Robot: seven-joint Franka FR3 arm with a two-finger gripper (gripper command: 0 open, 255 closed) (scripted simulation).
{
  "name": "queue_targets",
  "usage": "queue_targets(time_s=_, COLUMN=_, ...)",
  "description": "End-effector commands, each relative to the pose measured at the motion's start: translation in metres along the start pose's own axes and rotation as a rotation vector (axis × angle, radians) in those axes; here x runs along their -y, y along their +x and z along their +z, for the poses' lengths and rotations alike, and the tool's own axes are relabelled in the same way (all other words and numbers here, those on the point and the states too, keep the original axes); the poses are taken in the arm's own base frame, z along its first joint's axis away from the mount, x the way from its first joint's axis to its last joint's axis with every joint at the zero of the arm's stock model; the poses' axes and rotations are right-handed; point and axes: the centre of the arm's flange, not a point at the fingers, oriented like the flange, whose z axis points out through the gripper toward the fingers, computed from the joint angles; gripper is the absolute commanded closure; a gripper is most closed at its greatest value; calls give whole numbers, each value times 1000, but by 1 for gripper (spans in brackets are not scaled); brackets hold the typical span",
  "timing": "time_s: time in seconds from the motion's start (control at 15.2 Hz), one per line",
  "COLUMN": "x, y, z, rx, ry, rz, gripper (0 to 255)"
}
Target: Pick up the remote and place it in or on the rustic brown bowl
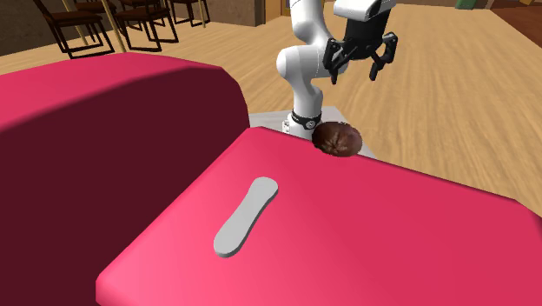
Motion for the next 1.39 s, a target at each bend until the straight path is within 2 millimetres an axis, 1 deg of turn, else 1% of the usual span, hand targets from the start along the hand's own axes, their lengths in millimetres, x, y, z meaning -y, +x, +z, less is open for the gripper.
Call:
queue_targets(time_s=0.0, x=0, y=0, z=0, rx=0, ry=0, rz=0, gripper=0)
queue_targets(time_s=0.66, x=-79, y=85, z=41, rx=-68, ry=-10, rz=146, gripper=0)
queue_targets(time_s=1.32, x=-171, y=159, z=77, rx=-137, ry=-20, rz=292, gripper=0)
